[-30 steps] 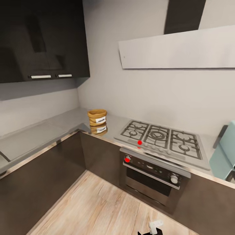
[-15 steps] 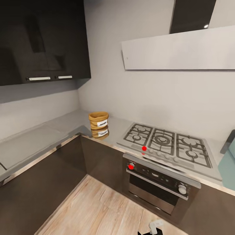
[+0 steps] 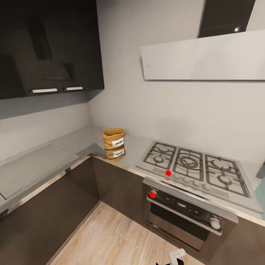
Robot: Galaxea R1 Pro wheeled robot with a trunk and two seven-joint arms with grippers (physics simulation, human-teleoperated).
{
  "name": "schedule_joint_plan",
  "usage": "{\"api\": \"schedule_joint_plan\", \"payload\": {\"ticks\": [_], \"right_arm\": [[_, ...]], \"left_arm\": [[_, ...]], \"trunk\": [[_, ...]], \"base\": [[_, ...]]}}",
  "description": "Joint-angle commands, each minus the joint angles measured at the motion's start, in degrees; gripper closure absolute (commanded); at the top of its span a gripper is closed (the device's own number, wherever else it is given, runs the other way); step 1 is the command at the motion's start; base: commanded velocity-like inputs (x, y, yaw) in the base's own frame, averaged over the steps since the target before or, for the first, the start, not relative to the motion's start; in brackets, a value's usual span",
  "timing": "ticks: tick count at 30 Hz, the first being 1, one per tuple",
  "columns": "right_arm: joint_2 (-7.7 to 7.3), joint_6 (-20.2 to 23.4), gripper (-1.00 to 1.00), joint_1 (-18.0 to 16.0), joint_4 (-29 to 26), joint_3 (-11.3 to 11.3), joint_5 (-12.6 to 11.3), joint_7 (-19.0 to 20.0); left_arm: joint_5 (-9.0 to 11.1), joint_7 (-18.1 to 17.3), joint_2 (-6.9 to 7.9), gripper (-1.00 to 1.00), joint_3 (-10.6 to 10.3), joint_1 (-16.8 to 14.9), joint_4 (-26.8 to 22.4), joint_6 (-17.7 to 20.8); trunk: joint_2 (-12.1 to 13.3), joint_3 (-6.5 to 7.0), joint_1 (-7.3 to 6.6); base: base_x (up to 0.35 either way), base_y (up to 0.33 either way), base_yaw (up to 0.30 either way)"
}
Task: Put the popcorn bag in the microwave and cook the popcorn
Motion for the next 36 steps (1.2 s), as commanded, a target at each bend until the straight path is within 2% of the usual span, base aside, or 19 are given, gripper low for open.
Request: {"api": "schedule_joint_plan", "payload": {"ticks": [1,9,16,26,31,36], "right_arm": [[-0.01,-0.20,-1.00,0.16,0.07,0.06,0.06,0.08],[-0.01,-0.19,-1.00,0.82,0.08,0.15,0.14,0.09],[-0.01,-0.22,-1.00,0.86,0.08,0.17,0.14,0.09],[-0.01,-0.25,-1.00,0.86,0.08,0.17,0.14,-0.04],[0.10,-0.20,-1.00,0.86,0.08,0.17,0.13,-0.09],[0.30,-0.19,-1.00,0.86,0.08,0.17,0.14,-0.09]], "left_arm": [[0.06,0.02,-0.01,-1.00,0.09,-0.05,0.04,-0.18],[0.15,0.06,-0.09,-1.00,0.14,-0.05,0.07,-0.18],[0.07,0.06,-0.15,-1.00,0.11,-0.05,0.05,-0.18],[0.04,0.06,-0.20,-1.00,0.07,-0.05,0.04,-0.18],[0.01,0.01,-0.04,-1.00,-0.02,-0.05,0.04,-0.18],[-0.78,-0.07,0.11,-1.00,-0.75,0.61,0.12,-0.59]], "trunk": [[0.32,0.07,-0.17],[3.52,1.51,-1.93],[3.53,1.51,-1.93],[3.53,1.51,-1.93],[3.53,1.51,-1.93],[3.53,1.51,-1.93]], "base": [[0.142,0.103,0.000],[0.066,0.020,0.000],[0.312,0.000,0.000],[0.040,0.000,0.000],[0.232,0.113,0.000],[0.099,0.076,0.000]]}}
